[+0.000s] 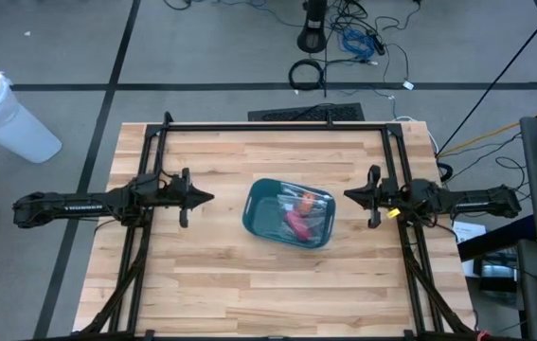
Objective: Roll bandage
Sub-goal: Return to Home Position
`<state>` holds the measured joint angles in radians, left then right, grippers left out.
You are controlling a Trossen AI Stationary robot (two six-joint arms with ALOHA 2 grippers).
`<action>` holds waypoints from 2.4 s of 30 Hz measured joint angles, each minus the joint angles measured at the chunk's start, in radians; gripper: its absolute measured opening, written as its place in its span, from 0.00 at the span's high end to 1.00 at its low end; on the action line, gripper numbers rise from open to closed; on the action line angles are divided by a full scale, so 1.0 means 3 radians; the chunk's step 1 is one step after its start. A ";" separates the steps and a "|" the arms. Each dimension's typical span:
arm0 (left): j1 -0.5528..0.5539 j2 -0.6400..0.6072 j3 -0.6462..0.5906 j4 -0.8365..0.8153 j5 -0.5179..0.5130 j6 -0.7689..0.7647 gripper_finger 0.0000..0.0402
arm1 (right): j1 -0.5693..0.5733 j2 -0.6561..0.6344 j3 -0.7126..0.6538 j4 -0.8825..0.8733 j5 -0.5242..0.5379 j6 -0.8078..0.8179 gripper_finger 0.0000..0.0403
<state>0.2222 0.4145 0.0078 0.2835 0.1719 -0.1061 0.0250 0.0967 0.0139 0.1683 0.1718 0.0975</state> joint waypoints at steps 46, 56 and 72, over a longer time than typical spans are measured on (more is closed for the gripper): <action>0.0000 0.0006 -0.0001 -0.0301 -0.0413 0.0203 0.95 | 0.0004 -0.0001 0.0003 -0.0240 -0.0391 -0.0276 1.00; 0.0000 0.0006 -0.0003 -0.0302 -0.0413 0.0203 0.95 | 0.0004 -0.0001 0.0003 -0.0240 -0.0390 -0.0276 1.00; 0.0000 0.0006 -0.0003 -0.0303 -0.0413 0.0203 0.94 | 0.0004 -0.0001 0.0003 -0.0240 -0.0390 -0.0276 1.00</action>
<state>0.2222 0.4164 0.0071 0.1925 0.0479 -0.0452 0.0261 0.0963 0.0147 0.0963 0.0547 0.0147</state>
